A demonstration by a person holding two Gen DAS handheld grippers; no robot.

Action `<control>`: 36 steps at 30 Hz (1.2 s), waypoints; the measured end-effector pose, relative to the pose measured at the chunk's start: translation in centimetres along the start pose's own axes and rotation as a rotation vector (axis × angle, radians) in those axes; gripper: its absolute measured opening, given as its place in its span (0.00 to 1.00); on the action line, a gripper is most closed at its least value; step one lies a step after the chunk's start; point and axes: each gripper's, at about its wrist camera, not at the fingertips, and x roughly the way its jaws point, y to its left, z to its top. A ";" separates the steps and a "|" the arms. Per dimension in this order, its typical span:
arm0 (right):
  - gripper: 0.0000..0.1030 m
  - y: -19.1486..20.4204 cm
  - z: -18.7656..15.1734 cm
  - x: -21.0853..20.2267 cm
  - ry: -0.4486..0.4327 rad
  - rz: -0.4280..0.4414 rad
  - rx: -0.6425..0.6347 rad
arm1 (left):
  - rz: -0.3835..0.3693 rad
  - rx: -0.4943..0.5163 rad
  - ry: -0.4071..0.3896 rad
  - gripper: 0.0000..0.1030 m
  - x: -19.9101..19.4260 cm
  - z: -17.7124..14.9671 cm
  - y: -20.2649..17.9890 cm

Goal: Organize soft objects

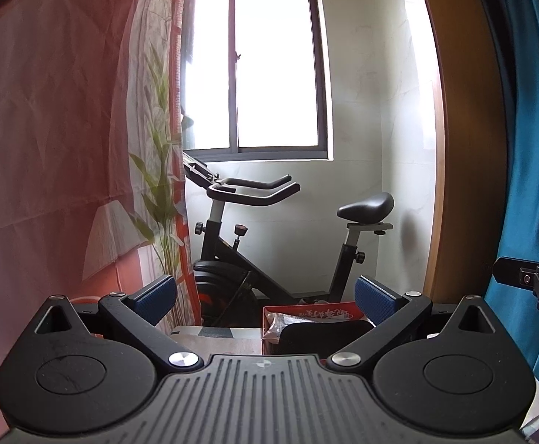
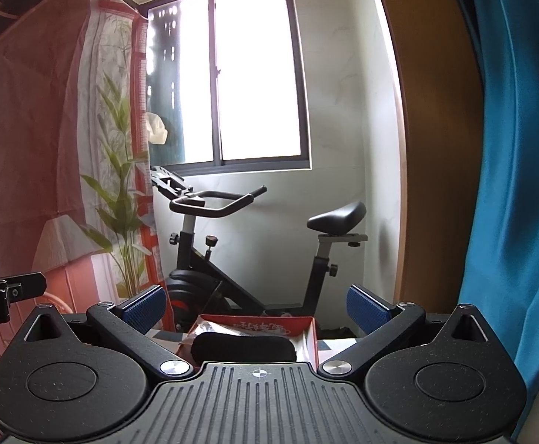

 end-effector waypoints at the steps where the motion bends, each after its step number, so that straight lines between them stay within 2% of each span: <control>1: 1.00 0.1 0.0 0.0 -0.001 -0.001 0.001 | -0.002 0.000 0.000 1.00 0.0 0.0 0.0; 36: 1.00 0.6 -0.2 0.8 0.029 -0.036 0.004 | -0.029 -0.024 0.036 1.00 0.8 -0.2 0.9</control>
